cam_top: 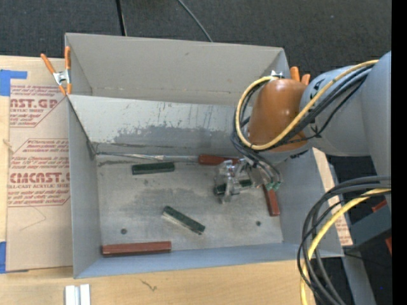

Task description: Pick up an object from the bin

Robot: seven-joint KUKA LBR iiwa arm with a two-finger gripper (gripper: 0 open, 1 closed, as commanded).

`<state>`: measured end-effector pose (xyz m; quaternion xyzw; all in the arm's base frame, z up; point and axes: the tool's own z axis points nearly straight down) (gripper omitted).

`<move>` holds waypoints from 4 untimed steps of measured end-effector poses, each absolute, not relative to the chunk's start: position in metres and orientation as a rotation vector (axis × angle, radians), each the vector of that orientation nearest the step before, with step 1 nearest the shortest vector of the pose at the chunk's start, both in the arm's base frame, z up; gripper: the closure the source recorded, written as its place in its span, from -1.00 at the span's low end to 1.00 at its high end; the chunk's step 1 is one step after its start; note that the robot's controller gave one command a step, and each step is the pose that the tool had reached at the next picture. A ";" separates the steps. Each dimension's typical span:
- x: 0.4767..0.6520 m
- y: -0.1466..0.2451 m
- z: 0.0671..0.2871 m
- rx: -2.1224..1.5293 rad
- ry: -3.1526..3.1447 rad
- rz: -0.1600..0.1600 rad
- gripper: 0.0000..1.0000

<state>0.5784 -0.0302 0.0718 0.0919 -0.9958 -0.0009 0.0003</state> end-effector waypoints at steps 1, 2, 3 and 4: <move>0.578 -0.030 0.080 0.290 -3.128 -0.002 1.00; 0.578 -0.030 0.090 0.290 -3.125 -0.002 1.00; 0.577 -0.030 0.111 0.290 -3.122 -0.003 1.00; 0.579 -0.030 0.129 0.291 -3.132 0.000 1.00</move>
Offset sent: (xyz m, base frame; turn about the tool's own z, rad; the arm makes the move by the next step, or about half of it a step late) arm -0.0001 0.0000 0.1116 0.0000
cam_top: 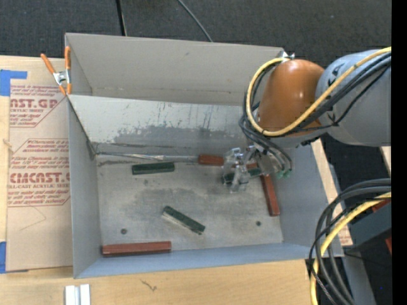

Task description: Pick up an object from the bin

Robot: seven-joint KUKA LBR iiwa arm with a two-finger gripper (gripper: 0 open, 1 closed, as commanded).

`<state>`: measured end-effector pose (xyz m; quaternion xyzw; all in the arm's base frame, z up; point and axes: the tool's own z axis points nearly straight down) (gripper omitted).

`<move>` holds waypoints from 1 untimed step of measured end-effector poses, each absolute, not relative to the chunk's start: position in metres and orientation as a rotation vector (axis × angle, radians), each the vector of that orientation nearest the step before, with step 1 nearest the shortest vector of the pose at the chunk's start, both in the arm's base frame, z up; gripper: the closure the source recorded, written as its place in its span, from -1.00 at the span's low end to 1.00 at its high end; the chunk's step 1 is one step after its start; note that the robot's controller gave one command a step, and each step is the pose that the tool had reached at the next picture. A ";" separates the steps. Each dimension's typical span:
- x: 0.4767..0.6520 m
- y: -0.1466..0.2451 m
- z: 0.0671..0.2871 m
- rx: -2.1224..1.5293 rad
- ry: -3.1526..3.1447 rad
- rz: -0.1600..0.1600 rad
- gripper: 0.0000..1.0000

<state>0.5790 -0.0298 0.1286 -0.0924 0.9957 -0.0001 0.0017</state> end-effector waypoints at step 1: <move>0.579 -0.030 0.137 -0.290 3.124 -0.001 1.00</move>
Offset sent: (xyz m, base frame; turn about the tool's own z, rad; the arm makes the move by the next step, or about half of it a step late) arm 0.0000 0.0001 0.0424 0.0000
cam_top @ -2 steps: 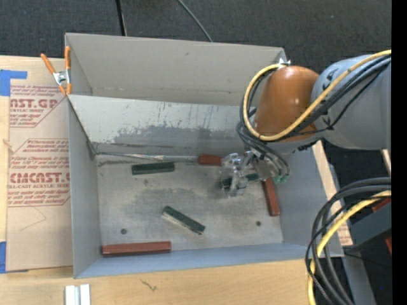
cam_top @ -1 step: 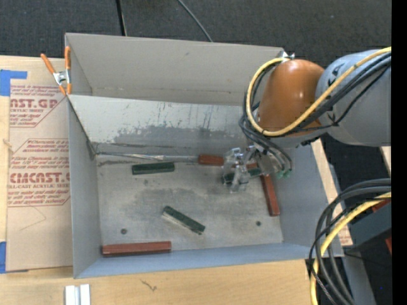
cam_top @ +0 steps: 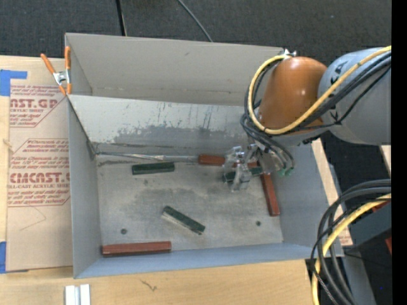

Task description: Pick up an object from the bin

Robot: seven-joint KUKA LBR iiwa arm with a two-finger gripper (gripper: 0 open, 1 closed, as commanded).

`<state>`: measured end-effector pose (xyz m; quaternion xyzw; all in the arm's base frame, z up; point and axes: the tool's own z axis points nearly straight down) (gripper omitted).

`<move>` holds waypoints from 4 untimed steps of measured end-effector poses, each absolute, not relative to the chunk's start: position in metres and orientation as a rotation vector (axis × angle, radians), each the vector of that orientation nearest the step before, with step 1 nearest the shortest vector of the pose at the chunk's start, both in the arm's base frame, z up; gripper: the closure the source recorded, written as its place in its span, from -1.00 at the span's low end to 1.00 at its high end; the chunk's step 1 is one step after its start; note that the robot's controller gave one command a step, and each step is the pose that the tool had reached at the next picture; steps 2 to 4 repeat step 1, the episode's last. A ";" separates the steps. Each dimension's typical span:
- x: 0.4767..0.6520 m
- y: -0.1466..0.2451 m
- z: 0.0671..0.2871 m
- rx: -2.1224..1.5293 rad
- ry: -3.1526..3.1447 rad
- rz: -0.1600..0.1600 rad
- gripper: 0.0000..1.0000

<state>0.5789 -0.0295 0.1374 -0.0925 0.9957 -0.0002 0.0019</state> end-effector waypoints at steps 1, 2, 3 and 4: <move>0.578 -0.029 0.147 -0.291 3.127 0.000 1.00; 0.578 -0.029 0.147 -0.291 3.127 0.000 1.00; 0.578 -0.029 0.147 -0.291 3.127 0.000 1.00; 0.578 -0.029 0.147 -0.291 3.127 0.000 1.00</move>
Offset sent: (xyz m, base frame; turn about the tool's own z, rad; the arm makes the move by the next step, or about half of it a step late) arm 0.0000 -0.0002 0.0359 0.0000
